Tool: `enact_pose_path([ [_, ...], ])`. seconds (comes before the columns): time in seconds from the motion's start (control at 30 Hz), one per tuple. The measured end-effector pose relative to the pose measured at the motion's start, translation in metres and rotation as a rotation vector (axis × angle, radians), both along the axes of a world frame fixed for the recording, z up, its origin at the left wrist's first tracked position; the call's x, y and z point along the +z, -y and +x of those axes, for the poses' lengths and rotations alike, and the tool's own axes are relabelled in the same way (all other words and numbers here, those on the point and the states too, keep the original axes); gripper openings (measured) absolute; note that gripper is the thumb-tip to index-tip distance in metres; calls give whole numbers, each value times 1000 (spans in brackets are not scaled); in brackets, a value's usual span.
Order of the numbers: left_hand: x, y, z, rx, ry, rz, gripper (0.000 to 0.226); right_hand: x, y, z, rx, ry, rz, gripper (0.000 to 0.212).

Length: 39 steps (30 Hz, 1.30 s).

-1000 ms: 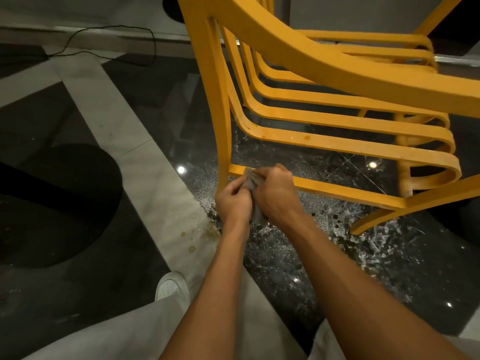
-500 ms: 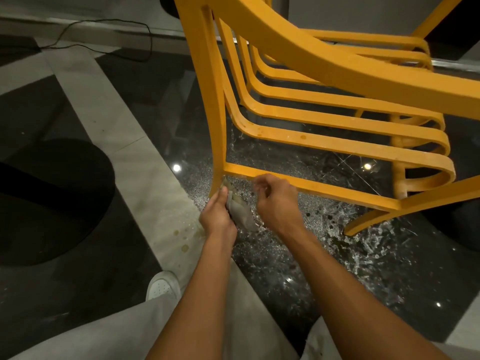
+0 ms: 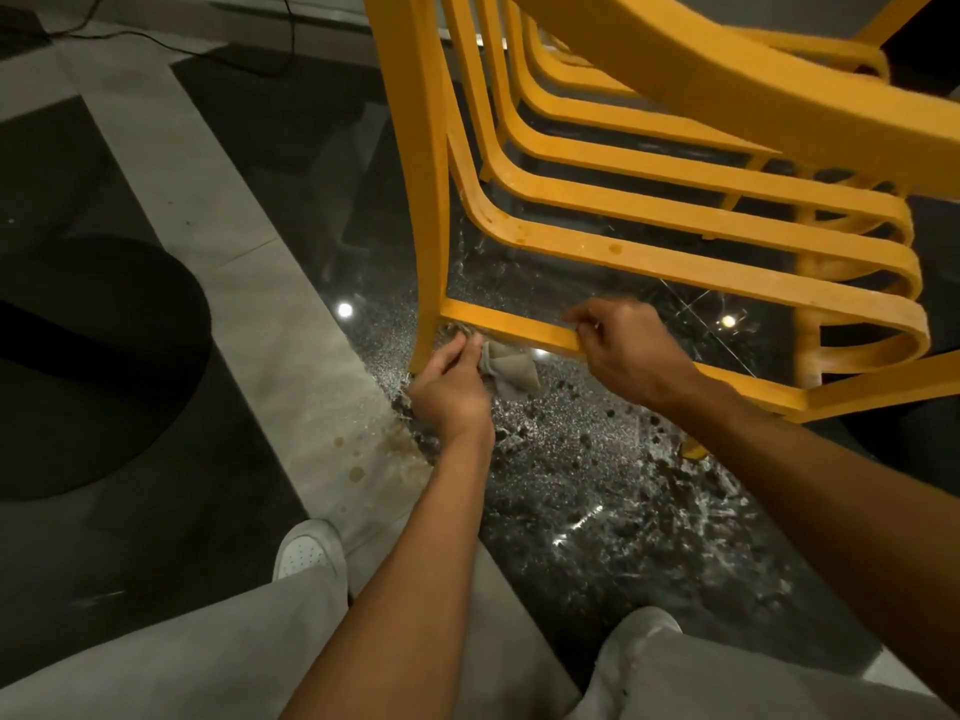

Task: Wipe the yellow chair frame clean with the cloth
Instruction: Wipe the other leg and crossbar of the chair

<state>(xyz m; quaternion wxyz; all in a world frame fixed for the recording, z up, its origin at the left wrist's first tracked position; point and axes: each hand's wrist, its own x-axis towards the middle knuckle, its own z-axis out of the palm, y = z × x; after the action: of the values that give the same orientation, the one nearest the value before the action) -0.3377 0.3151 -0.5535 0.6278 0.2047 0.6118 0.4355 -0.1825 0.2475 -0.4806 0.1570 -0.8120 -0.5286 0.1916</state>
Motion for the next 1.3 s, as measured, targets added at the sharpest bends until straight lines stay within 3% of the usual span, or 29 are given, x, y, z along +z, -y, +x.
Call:
enact_pose_path([
  [0.1,-1,9,0,-119,-140,121,27,3,5,8,11,-40,-48,28],
  [0.27,-2,2,-1,-14,-271,231,22,1,5,8,-48,-70,-64,29],
  [0.47,-1,10,-4,-274,-453,434,9,-2,2,13,-68,-89,-60,29],
  [0.63,-6,4,-9,-238,-552,486,11,-5,2,16,-68,-131,-68,25],
  [0.73,-7,14,-1,-384,-603,597,9,-7,3,17,-61,-142,-74,21],
  [0.8,-7,18,1,-440,-610,625,9,-9,4,19,-58,-142,-74,20],
  [0.97,-8,5,-7,-260,-577,551,9,-14,5,20,-75,-144,-51,19],
  [1.13,-9,16,-4,-479,-635,721,5,-18,4,17,-159,-193,-10,19],
  [1.3,-5,14,-1,-381,-559,627,17,-22,13,15,-222,-252,71,17],
])
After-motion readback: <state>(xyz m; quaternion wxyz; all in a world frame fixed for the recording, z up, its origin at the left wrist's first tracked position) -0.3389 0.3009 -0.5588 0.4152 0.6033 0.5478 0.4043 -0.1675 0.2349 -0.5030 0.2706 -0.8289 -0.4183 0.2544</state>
